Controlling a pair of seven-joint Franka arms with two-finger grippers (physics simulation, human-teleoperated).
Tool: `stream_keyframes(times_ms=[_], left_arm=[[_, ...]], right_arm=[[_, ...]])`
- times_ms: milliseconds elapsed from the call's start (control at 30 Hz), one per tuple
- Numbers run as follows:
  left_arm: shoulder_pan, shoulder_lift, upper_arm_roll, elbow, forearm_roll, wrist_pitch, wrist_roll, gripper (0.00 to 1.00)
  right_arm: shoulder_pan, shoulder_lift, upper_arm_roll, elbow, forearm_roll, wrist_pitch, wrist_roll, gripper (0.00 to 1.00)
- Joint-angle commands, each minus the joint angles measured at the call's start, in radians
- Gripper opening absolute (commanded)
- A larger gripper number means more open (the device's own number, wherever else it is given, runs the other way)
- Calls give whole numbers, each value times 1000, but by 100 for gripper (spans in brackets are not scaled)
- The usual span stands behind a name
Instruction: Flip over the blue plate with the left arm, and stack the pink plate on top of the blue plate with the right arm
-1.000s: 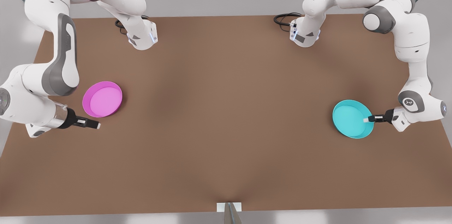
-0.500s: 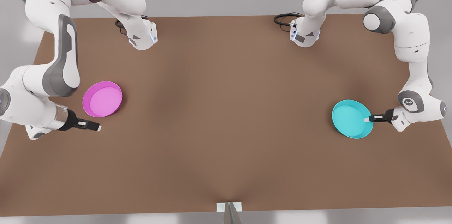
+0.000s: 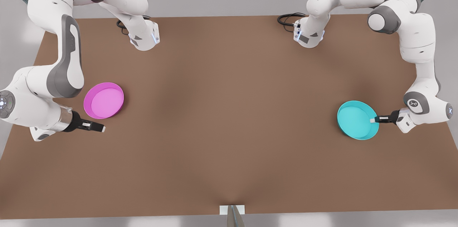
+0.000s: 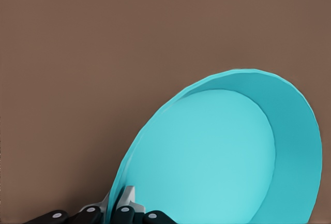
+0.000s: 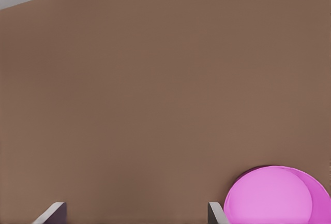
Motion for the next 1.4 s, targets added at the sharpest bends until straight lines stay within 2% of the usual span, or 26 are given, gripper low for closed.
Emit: stream_keyframes(times_ms=[0,300,467,567,967,1167,1333,1367], left_arm=[[0,-1,0,0,-61,-6,4,25],[-11,-24,0,11,-55,-11,2,25],[-38,-43,-9,58,73,-12,-4,25],[-112,-52,-4,112,135,-49,-6,23],[-192,-61,0,146,195,-67,-50,21],[-271,-103,3,147,304,-104,-121,21],[-367,-138,-3,147,520,-193,-234,21],[-428,-143,7,158,548,-221,-254,21]], right_arm=[[-1,0,0,0,0,0,-1,100],[3,0,-1,-2,-9,-12,2,100],[2,0,-1,-2,-11,-14,2,100],[3,0,-1,-2,-11,-14,2,100],[5,0,-1,-3,-11,-14,2,100],[2,1,-1,-3,-11,-14,0,100],[6,0,-4,-6,-11,-14,0,100],[3,1,-4,-6,-9,-14,-1,100]])
